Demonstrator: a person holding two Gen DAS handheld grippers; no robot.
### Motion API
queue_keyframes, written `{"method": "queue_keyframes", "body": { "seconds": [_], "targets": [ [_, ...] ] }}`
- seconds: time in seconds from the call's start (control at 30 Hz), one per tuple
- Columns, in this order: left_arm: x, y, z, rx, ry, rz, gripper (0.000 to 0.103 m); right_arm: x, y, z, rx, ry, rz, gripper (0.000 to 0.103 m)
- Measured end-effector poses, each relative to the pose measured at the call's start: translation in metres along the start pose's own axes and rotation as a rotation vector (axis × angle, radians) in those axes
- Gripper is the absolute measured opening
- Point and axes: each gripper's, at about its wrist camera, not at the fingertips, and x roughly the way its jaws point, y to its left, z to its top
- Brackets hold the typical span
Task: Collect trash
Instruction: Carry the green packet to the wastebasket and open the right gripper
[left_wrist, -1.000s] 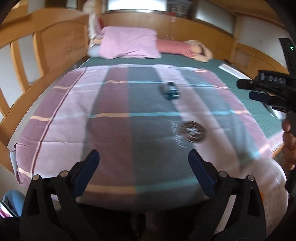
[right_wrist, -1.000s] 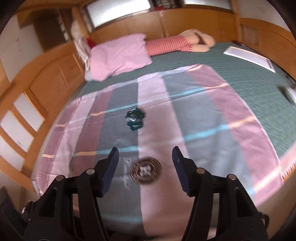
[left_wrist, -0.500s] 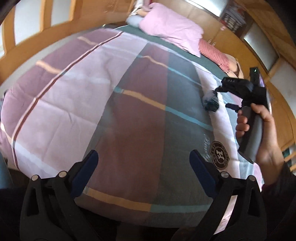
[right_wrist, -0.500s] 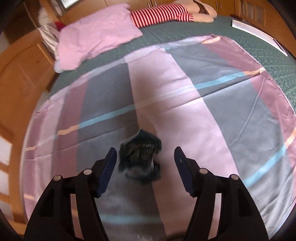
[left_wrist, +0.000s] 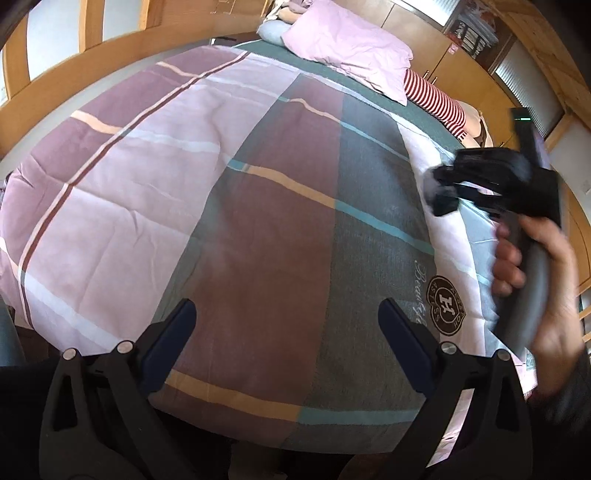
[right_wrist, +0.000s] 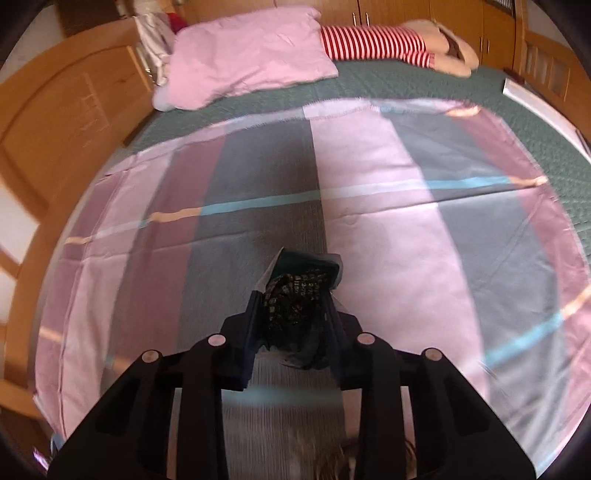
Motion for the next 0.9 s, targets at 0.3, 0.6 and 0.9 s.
{"method": "queue_keyframes", "body": {
  "seconds": [0.3,0.6,0.9],
  "targets": [
    [-0.050,-0.027,-0.013,0.144,-0.174,0.066,0.098,-0.177,-0.029,-0.092,-0.125,-0.174,0.008,0.032],
    [-0.145,-0.081,-0.058,0.333,-0.271,0.044,0.098,-0.284,-0.077,-0.200,-0.103,-0.277,-0.110,0.033],
    [-0.211,-0.112,-0.117,0.452,-0.374,-0.038,0.098,-0.326,-0.090,-0.266,-0.092,-0.257,-0.157,0.035]
  ]
}}
